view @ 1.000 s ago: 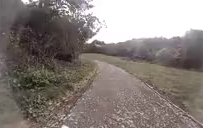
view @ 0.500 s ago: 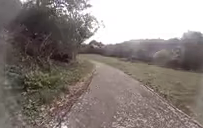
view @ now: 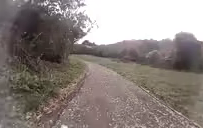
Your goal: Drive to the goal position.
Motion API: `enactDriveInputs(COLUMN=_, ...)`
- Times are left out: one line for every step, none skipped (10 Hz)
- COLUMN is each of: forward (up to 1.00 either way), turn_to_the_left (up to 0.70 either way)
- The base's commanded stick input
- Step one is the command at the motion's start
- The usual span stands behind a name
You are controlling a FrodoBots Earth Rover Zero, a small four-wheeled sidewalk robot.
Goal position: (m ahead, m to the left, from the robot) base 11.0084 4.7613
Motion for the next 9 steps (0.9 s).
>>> enactDriveInputs(forward=0.3, turn_to_the_left=0.0)
enactDriveInputs(forward=0.3, turn_to_the_left=0.0)
enactDriveInputs(forward=0.3, turn_to_the_left=0.0)
enactDriveInputs(forward=0.3, turn_to_the_left=0.0)
enactDriveInputs(forward=0.3, turn_to_the_left=0.0)
enactDriveInputs(forward=0.3, turn_to_the_left=0.0)
enactDriveInputs(forward=0.3, turn_to_the_left=0.0)
enactDriveInputs(forward=0.3, turn_to_the_left=0.0)
enactDriveInputs(forward=0.3, turn_to_the_left=0.0)
